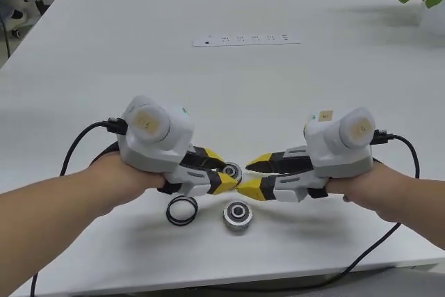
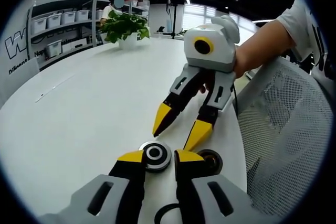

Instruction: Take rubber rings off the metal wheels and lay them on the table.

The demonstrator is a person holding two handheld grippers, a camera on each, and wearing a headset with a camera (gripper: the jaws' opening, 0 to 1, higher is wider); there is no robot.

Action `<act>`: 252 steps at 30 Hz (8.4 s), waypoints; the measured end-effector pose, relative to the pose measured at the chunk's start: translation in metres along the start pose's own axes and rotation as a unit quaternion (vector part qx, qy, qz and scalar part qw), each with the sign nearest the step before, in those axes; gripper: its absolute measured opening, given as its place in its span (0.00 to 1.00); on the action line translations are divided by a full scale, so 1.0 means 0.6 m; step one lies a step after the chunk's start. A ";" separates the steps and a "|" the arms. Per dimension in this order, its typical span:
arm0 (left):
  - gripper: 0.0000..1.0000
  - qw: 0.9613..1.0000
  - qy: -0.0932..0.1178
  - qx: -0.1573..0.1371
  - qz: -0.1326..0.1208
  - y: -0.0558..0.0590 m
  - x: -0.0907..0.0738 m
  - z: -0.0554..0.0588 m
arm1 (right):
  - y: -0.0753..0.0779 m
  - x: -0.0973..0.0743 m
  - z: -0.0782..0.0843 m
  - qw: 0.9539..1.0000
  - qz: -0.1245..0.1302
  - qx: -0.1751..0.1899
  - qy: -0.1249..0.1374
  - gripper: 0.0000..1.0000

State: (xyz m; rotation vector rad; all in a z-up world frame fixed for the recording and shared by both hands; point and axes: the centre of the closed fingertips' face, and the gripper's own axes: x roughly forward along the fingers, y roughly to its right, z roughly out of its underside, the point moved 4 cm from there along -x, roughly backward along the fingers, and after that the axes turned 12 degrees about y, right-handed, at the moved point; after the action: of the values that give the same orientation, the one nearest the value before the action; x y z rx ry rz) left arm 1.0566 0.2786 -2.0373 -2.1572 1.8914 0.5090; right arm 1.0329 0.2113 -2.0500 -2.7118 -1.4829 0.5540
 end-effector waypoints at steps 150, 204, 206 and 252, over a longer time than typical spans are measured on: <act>0.08 0.998 -0.005 0.046 -0.048 -0.002 0.003 0.001 | 0.018 0.003 0.010 0.997 0.036 0.071 -0.007 0.00; 0.08 0.997 -0.013 0.053 -0.058 0.000 0.003 -0.001 | 0.005 0.007 -0.019 0.984 0.042 0.165 0.043 0.00; 0.08 0.997 -0.013 0.053 -0.058 0.000 0.004 -0.001 | 0.006 0.008 -0.019 0.985 0.041 0.164 0.044 0.00; 0.08 0.998 0.004 0.040 -0.050 -0.003 0.004 0.000 | 0.010 0.006 -0.017 0.990 0.039 0.129 0.045 0.00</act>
State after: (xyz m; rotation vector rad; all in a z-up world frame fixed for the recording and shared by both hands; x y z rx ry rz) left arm 1.0585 0.2766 -2.0381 -2.1915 1.7646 0.3986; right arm 1.0428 0.2129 -2.0424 -2.5643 -1.1976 0.5717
